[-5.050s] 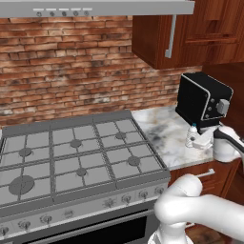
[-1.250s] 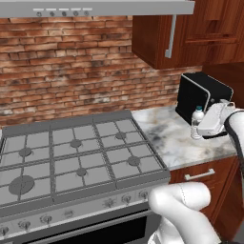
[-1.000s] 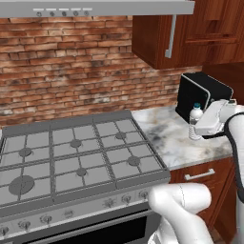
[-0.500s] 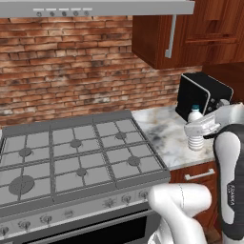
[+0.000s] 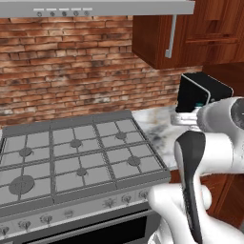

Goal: Take the bottled waters from the counter and place them in the freezer to freeze. Close the freezer door after placing the bottles.

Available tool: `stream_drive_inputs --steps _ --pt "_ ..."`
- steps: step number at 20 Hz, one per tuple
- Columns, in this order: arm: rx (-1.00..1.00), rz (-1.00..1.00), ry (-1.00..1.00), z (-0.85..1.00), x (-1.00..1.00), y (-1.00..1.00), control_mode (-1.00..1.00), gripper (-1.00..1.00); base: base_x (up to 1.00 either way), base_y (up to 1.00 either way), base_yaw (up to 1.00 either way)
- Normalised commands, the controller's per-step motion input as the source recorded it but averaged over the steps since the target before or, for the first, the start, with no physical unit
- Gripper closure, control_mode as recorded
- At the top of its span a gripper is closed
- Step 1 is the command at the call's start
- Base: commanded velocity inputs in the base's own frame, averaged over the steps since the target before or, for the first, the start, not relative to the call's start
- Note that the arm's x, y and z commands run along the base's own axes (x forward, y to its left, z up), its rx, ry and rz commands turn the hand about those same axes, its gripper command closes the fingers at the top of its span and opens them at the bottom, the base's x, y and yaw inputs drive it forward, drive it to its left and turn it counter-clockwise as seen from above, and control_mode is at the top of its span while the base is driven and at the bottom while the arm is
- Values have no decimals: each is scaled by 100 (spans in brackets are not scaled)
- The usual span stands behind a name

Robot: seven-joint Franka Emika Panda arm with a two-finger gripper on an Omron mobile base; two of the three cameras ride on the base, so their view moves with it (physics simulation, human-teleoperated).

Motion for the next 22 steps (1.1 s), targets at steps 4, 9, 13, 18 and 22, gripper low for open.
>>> stream_drive_inputs --steps 4,9,13,18,22 --pt "0 -21 -43 -12 0 0 -100 100 0 0 0" --pt "0 -7 -40 -16 -1 -15 -100 100 0 0 0" --pt "-4 0 -44 -22 -10 -17 -100 100 0 0 0" --pt "-19 1 -29 -34 -2 -14 -100 100 0 0 0" --pt "-39 2 -7 -50 -1 -2 -100 100 0 0 0"
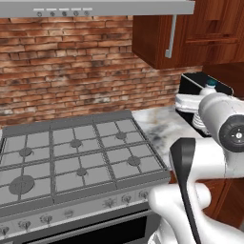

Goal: Take the bottled waters from the counter and place them in the freezer to freeze. Close the freezer door after placing the bottles.

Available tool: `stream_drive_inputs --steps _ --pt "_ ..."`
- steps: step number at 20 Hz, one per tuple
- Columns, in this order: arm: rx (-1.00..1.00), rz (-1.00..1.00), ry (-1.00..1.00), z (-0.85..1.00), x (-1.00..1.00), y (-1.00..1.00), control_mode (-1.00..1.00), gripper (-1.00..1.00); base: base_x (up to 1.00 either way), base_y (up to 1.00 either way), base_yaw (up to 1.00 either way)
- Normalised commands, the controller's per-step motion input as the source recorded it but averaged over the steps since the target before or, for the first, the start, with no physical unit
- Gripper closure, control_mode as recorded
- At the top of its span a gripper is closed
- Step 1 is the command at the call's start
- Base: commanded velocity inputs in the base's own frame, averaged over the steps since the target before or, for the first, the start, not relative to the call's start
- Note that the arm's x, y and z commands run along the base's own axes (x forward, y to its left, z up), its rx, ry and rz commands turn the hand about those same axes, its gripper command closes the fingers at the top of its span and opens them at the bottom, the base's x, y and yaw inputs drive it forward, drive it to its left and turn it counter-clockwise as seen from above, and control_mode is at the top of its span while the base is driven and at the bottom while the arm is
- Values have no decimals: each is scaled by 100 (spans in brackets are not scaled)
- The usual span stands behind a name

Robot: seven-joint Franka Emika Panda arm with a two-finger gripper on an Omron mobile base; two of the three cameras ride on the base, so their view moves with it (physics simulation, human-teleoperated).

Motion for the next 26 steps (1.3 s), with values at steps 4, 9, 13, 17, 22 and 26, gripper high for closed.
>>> stream_drive_inputs --steps 4,9,13,17,22,26 --pt "-34 0 0 -58 0 -4 -100 100 0 0 0" --pt "-5 0 -10 -34 -21 -11 -100 100 0 0 0" --pt "1 0 -4 -26 -11 0 -100 100 0 0 0" --pt "0 0 0 0 0 0 -100 100 0 0 0" --pt "0 0 0 0 0 0 -100 100 0 0 0" --pt "0 0 0 0 0 0 100 100 -3 0 0"
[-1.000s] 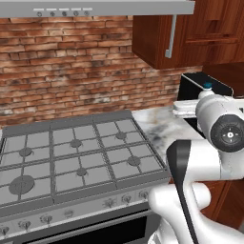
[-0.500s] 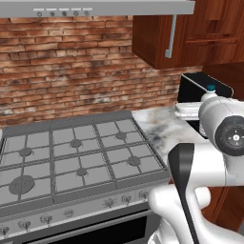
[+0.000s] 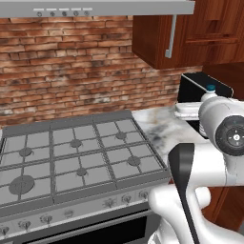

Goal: Take the bottled waters from the counter and place them in the freezer to freeze. Close the freezer door after placing the bottles.

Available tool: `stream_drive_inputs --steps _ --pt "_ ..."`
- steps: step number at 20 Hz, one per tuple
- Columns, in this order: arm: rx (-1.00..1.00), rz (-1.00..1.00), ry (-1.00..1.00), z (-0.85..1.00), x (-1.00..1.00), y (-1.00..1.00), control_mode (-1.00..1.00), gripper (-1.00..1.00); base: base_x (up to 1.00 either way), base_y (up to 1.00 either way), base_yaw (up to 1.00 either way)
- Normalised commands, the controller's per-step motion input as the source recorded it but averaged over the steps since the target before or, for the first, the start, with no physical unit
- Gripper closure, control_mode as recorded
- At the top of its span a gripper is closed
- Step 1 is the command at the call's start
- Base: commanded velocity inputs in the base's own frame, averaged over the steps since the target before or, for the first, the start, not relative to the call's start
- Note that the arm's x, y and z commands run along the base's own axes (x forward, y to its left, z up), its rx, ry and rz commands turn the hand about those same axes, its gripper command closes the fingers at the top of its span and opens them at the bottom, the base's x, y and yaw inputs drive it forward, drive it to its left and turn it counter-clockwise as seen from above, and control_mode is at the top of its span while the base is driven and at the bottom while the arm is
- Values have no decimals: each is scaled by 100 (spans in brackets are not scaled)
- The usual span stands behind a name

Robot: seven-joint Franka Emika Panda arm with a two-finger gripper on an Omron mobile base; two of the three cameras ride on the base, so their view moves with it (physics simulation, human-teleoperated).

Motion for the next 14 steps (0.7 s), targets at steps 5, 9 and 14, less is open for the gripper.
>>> stream_drive_inputs --steps 5,9,14 --pt "0 0 0 0 0 0 100 100 -65 0 -10" --pt "0 0 0 0 0 0 100 100 -94 0 -38" --pt "0 0 0 0 0 0 100 100 -98 0 -42"
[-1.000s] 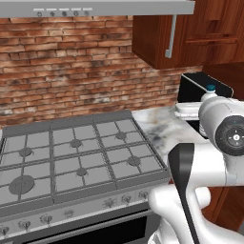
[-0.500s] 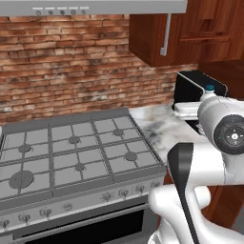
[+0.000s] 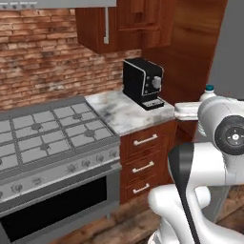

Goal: Take the bottled waters from the counter and place them in the freezer to freeze. Close the freezer door after placing the bottles.

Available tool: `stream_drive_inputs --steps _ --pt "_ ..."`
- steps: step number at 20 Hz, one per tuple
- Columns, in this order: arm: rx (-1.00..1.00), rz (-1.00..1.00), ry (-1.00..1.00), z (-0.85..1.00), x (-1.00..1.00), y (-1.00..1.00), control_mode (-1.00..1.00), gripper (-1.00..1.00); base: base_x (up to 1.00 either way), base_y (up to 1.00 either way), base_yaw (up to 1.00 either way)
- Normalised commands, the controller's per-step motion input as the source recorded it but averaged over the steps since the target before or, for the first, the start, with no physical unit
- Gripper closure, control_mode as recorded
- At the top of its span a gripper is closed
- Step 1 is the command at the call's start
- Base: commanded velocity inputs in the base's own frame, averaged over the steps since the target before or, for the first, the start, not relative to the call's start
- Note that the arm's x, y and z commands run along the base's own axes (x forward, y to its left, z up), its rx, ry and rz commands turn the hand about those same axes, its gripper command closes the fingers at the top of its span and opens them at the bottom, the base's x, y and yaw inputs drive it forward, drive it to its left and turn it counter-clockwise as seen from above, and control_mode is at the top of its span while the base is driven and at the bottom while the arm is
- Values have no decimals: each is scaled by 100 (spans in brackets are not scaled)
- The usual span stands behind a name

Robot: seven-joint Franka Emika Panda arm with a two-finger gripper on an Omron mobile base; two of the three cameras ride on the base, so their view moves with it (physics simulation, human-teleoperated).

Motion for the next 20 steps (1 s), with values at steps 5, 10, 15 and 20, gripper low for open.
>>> stream_drive_inputs --steps 5,10,15,20 --pt "0 0 0 0 0 0 100 100 -96 -20 -53" --pt "0 0 0 0 0 0 100 100 -53 -26 -61" --pt "0 0 0 0 0 0 100 100 -2 -49 -52" --pt "0 0 0 0 0 0 100 100 49 -87 -21"
